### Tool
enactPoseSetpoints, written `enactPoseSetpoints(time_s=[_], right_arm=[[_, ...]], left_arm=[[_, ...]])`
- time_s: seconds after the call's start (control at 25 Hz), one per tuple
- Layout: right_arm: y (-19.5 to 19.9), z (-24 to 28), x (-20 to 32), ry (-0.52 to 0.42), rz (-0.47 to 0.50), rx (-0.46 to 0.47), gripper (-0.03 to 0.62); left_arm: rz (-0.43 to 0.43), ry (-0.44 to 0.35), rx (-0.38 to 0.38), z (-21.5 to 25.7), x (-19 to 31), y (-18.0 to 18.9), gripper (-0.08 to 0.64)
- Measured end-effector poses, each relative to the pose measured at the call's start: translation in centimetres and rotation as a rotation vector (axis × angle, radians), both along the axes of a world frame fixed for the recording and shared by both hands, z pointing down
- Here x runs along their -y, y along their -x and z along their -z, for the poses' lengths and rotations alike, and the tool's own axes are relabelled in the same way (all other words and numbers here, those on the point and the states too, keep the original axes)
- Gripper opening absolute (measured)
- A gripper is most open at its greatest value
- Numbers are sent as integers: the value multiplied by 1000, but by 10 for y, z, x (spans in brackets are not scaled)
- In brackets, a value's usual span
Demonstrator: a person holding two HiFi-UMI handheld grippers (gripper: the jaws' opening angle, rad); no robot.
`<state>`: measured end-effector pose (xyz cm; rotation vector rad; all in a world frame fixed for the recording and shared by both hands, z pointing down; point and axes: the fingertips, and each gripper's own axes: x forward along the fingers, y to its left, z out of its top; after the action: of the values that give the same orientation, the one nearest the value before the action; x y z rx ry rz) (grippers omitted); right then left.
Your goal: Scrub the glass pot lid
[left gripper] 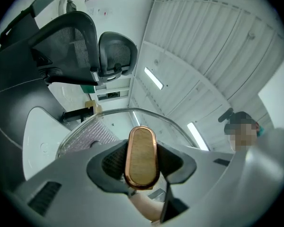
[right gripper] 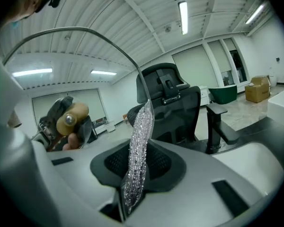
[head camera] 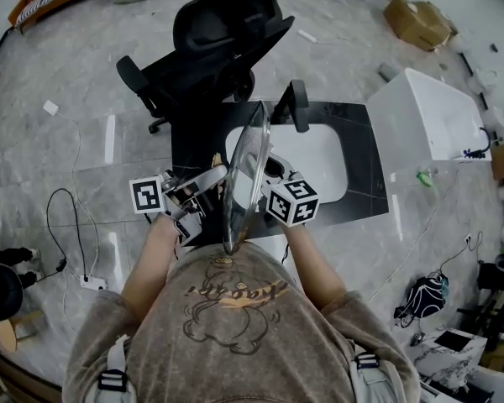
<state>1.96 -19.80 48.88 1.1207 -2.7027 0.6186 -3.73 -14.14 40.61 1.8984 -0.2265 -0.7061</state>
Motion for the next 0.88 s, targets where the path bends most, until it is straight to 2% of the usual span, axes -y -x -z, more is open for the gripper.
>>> enactPoseSetpoints(time_s=[0.48,0.88], right_arm=[[37,-22,-65,106,218,21,78],[47,8,-117,157,367,98,78]], left_arm=[[153,69,-40,-15,15,27,179],[219,113,-34,-26,25,43,179]])
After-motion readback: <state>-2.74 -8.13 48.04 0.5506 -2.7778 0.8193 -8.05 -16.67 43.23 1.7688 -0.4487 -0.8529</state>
